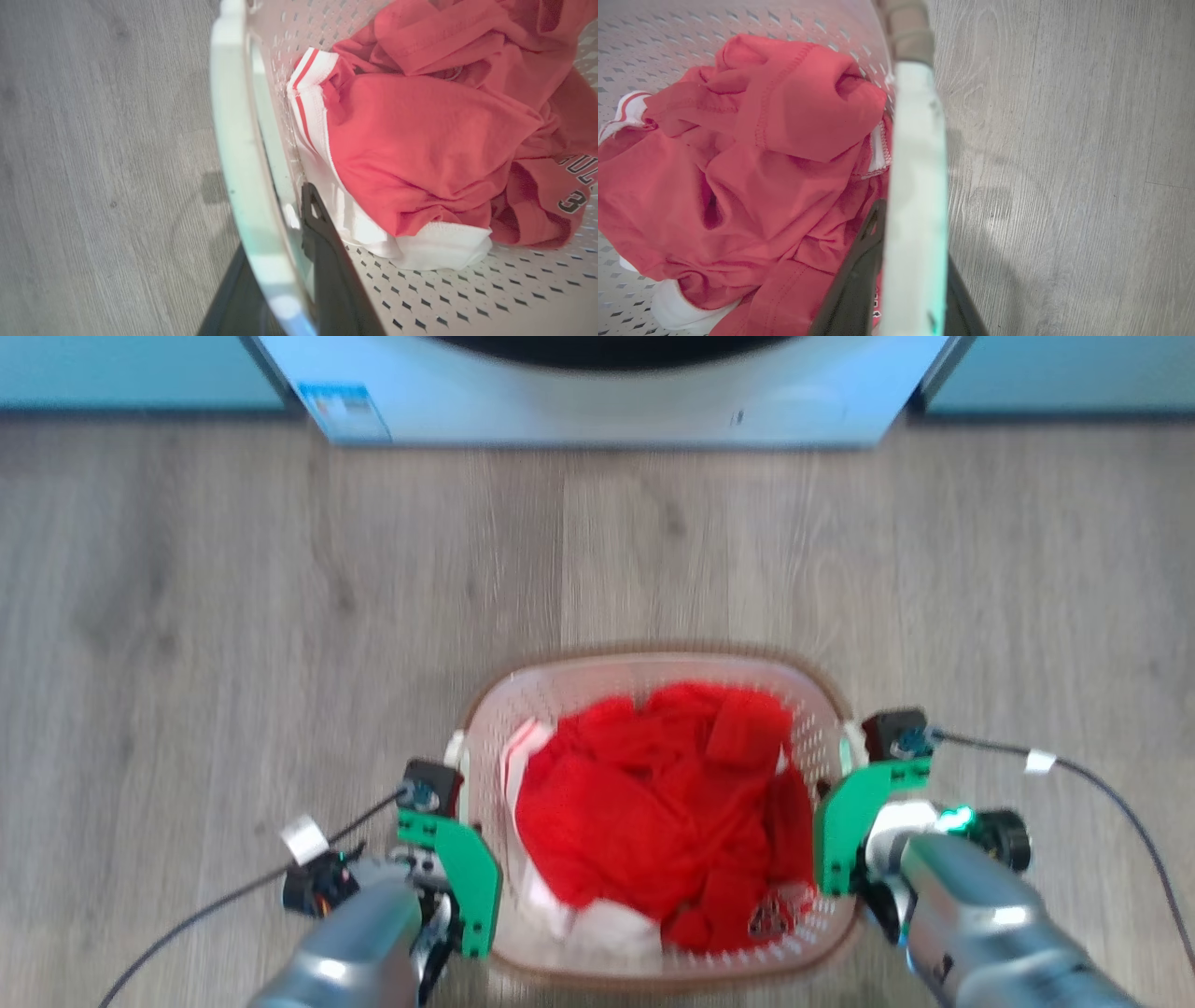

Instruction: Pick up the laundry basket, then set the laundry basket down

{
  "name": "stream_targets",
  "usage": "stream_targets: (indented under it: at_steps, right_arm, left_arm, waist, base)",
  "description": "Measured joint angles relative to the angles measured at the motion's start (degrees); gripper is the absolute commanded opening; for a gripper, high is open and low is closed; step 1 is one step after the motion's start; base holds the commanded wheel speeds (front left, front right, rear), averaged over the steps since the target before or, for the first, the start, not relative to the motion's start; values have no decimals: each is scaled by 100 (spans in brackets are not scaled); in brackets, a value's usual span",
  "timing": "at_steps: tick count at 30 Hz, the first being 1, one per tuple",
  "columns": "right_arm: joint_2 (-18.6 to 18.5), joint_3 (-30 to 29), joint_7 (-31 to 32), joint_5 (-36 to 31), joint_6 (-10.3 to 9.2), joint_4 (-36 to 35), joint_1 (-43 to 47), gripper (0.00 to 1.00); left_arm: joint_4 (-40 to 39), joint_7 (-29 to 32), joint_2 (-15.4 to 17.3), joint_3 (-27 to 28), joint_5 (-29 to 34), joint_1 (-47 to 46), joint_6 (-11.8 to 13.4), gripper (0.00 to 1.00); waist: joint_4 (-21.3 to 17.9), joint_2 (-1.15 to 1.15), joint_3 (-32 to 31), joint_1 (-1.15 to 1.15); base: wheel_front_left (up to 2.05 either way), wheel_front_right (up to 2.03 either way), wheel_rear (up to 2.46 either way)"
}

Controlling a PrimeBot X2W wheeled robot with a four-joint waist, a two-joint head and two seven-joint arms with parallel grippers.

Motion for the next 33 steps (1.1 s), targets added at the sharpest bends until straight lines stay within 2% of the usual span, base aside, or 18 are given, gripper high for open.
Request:
stream_targets:
  at_steps: [12,25,33]
  right_arm:
    - [1,646,267,399,0,-43,529,0]
    - [1,1056,372,777,0,-40,927,0]
    - [2,1224,381,903,0,-30,936,0]
  left_arm:
    - [108,101,3,-290,-246,547,3,0]
    - [151,171,8,-537,-422,929,2,0]
    - [191,172,8,-650,-503,965,4,0]
  waist:
    - [-9,0,-1210,0]
    - [-16,0,-1896,0]
    - [-1,0,-2042,0]
  base:
    - [0,0,0]
    - [0,0,0]
    - [0,0,0]
